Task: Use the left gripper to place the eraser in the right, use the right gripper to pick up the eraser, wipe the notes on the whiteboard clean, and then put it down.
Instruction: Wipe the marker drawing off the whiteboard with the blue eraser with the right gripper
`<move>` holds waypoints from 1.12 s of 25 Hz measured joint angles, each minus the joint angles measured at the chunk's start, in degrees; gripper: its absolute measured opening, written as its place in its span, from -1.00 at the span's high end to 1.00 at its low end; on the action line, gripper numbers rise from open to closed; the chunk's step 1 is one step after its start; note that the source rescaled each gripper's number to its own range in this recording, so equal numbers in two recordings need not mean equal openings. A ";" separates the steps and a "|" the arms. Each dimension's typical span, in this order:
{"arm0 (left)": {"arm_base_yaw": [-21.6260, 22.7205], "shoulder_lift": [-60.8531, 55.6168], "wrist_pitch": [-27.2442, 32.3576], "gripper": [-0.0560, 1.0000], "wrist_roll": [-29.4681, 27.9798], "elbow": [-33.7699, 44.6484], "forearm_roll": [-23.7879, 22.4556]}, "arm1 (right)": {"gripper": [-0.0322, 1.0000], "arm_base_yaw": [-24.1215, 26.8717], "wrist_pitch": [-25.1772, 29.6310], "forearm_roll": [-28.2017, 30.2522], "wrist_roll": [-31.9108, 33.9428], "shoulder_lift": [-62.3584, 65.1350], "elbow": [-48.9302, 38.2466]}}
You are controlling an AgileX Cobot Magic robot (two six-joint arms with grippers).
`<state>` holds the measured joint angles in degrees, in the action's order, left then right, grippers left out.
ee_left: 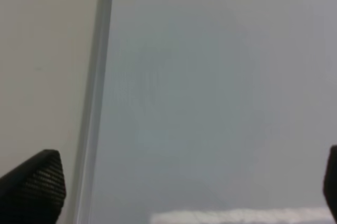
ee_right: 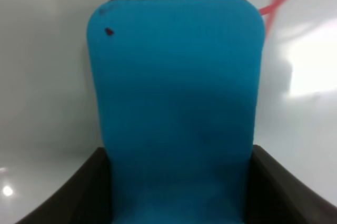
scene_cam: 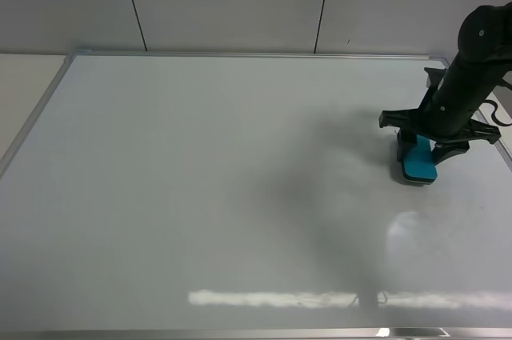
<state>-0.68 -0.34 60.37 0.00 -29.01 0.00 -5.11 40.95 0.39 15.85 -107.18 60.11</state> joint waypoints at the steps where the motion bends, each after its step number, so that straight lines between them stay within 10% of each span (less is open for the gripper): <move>1: 0.00 0.00 0.00 -1.00 0.00 0.00 0.00 | 0.89 0.92 0.00 0.00 -0.41 -0.53 0.33; 17: 0.00 0.00 0.00 -1.00 0.00 0.00 0.00 | 0.89 11.04 -2.01 -6.14 -5.40 -3.29 1.59; 28: 0.00 0.00 0.00 -1.00 0.00 0.00 0.00 | 0.89 -0.02 10.68 -11.80 -9.04 -13.59 19.07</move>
<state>-0.68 -0.34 60.37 0.00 -29.01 0.00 -5.13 51.63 -11.41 6.81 -120.77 79.18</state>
